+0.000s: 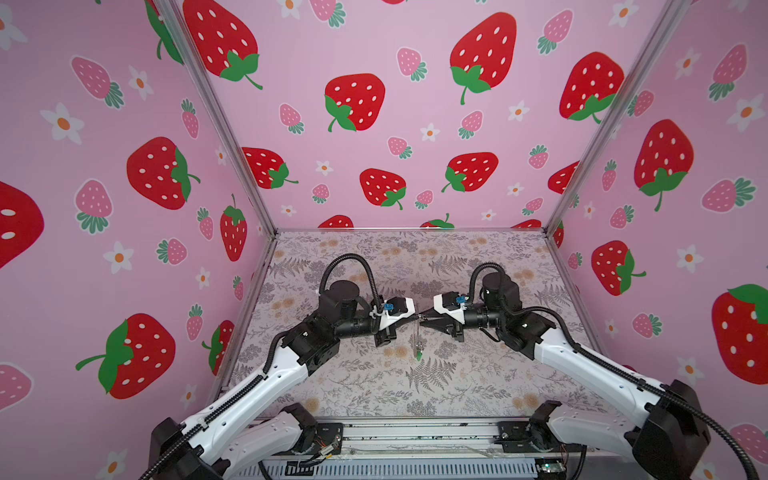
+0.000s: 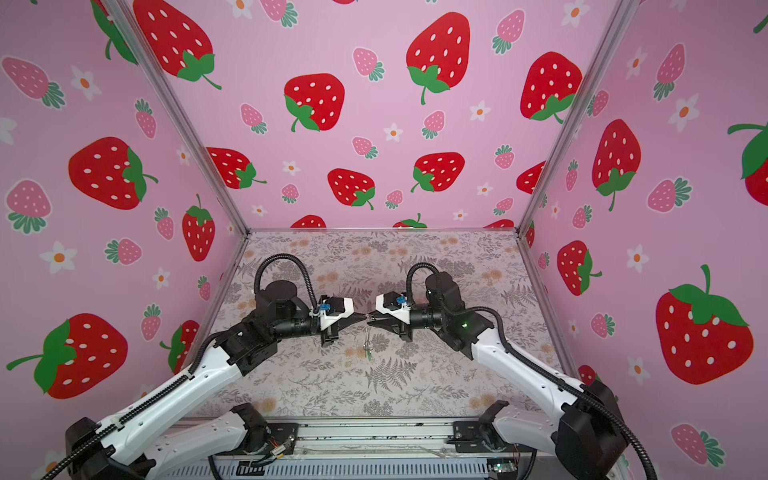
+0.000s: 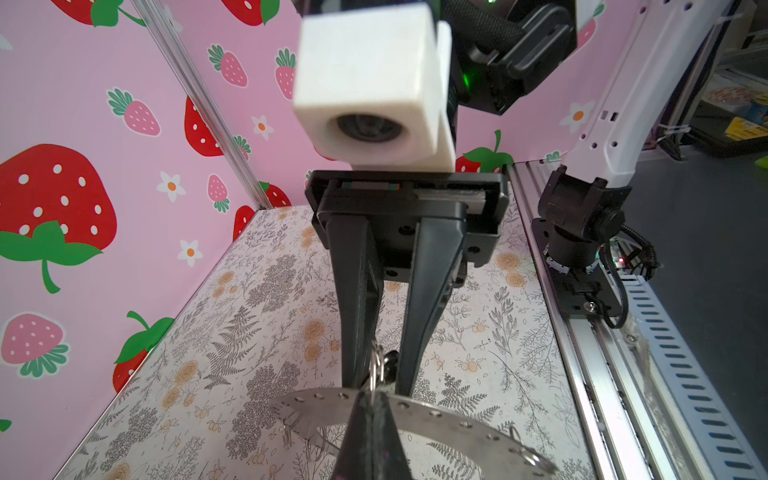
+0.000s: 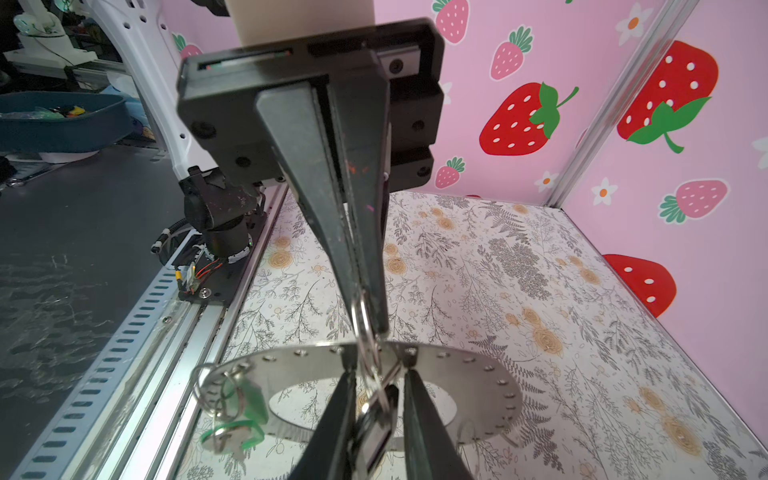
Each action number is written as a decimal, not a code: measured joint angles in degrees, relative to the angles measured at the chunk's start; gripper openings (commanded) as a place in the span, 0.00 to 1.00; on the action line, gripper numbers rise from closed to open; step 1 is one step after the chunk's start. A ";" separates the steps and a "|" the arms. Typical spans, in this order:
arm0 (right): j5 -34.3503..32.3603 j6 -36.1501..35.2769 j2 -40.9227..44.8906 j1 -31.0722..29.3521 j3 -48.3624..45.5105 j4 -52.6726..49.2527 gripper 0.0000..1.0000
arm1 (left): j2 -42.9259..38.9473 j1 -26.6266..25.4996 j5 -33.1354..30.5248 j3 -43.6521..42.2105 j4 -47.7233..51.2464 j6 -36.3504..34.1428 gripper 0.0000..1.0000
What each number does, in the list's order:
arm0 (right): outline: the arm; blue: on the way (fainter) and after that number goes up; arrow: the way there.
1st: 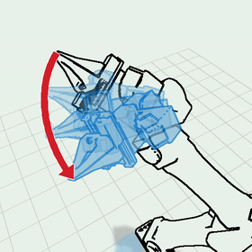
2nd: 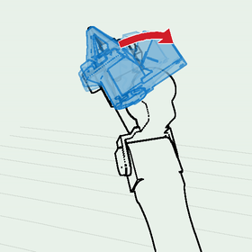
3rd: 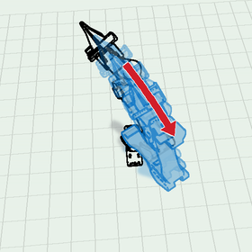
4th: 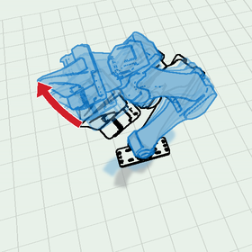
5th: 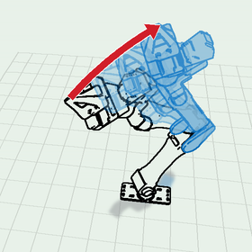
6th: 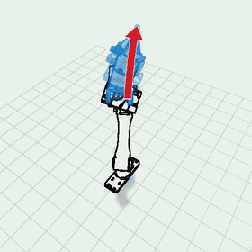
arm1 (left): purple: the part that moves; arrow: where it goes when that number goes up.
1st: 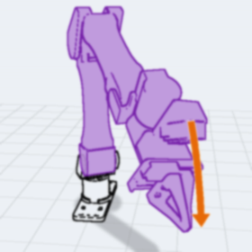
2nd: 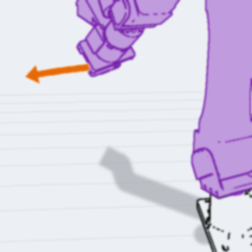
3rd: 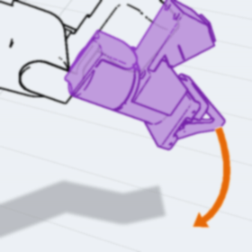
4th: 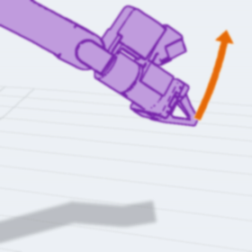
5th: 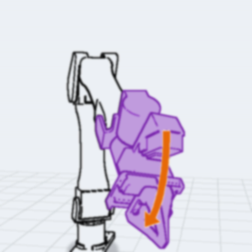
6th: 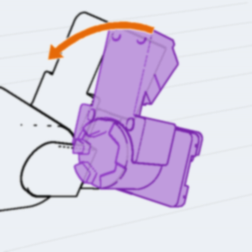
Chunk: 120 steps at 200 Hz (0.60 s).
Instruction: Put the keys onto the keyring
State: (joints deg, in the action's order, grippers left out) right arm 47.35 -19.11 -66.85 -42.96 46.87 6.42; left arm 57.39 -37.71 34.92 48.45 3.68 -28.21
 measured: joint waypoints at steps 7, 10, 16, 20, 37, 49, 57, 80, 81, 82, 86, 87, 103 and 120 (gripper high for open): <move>-0.44 -0.02 0.17 0.00 -0.22 0.04 0.23 | 0.00 0.00 -0.04 0.00 -0.13 0.02 0.00; -0.57 -0.02 0.24 0.00 -0.31 0.04 0.23 | 0.00 0.00 -0.07 0.00 -0.20 0.02 0.00; -0.85 -0.02 0.35 0.00 -0.52 0.04 0.23 | -0.02 0.02 -0.24 0.00 -0.33 0.02 0.00; -1.05 -0.02 0.39 0.00 -0.63 0.07 0.23 | -0.02 0.02 -0.31 0.00 -0.42 0.04 0.00; -1.75 -0.02 0.44 0.00 -1.01 0.13 0.23 | -0.02 0.02 -0.48 0.00 -0.76 0.20 0.00; -2.12 -0.02 0.44 0.00 -1.18 0.13 0.21 | -0.02 0.00 -0.55 0.00 -0.92 0.26 0.00; -2.32 -0.02 0.44 0.00 -1.20 0.15 0.20 | -0.02 0.02 -0.68 0.00 -0.94 0.37 0.00; -2.62 -0.22 0.55 0.00 -1.20 0.46 0.16 | -0.02 0.02 -1.09 0.00 -1.01 0.55 0.00; -2.64 -0.22 0.55 0.00 -1.20 0.48 0.16 | -0.02 0.02 -1.09 0.00 -1.01 0.57 0.00; -2.64 -0.17 0.57 0.00 -1.20 0.48 0.16 | -0.02 0.02 -1.14 0.00 -1.05 0.61 0.00; -2.71 -0.26 0.61 0.00 -1.22 0.50 0.15 | -0.02 0.02 -1.29 0.00 -1.11 0.61 0.00; -2.73 -0.28 0.61 0.00 -1.25 0.52 0.15 | -0.02 0.02 -1.36 0.00 -1.16 0.66 0.00; -2.97 -0.26 0.98 0.00 -1.51 0.83 0.11 | -0.04 0.02 -1.92 0.00 -1.70 1.07 0.00; -3.26 -0.46 1.49 0.00 -1.97 1.33 0.08 | -0.07 0.00 -2.82 0.00 -2.49 1.53 0.00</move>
State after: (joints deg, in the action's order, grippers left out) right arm 44.10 -19.57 -65.36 -42.96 44.91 7.75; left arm 57.32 -37.71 32.10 48.45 1.19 -26.68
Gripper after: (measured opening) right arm 0.099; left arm 0.045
